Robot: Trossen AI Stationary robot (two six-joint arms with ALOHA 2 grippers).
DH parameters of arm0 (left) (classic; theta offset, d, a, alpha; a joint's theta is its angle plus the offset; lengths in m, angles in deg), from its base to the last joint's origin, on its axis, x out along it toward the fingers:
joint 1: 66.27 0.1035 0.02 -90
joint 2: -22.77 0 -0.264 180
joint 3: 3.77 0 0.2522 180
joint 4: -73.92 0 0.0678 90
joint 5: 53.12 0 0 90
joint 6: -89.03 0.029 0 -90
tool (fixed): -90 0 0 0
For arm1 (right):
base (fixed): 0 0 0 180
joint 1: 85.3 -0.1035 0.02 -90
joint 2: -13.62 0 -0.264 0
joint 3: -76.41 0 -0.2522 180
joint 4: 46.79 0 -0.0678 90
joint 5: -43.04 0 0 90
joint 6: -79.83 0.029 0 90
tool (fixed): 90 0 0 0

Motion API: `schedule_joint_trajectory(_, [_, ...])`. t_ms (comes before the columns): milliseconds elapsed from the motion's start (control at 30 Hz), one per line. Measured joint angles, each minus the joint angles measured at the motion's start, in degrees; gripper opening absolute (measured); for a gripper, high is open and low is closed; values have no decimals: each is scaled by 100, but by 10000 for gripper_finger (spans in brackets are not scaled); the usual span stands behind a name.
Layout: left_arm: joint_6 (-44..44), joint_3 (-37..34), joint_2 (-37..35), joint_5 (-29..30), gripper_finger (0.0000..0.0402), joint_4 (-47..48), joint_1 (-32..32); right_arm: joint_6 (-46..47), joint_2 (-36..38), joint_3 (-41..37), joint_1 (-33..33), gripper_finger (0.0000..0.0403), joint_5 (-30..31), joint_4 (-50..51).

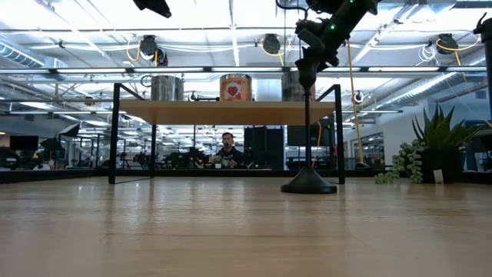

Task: Pick & Place candle stick holders
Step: Put the orange scented candle on the shelf, then put the left gold candle holder on the shelf

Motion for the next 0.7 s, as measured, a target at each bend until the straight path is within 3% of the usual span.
schedule_joint_trajectory(367, [-9,0,0,-2,106,0,0,-11,57,0,-79,87,-16,-550])
schedule_joint_trajectory(700, [-57,0,0,158,106,6,-212,-482,359,0,-872,124,-19,-144])
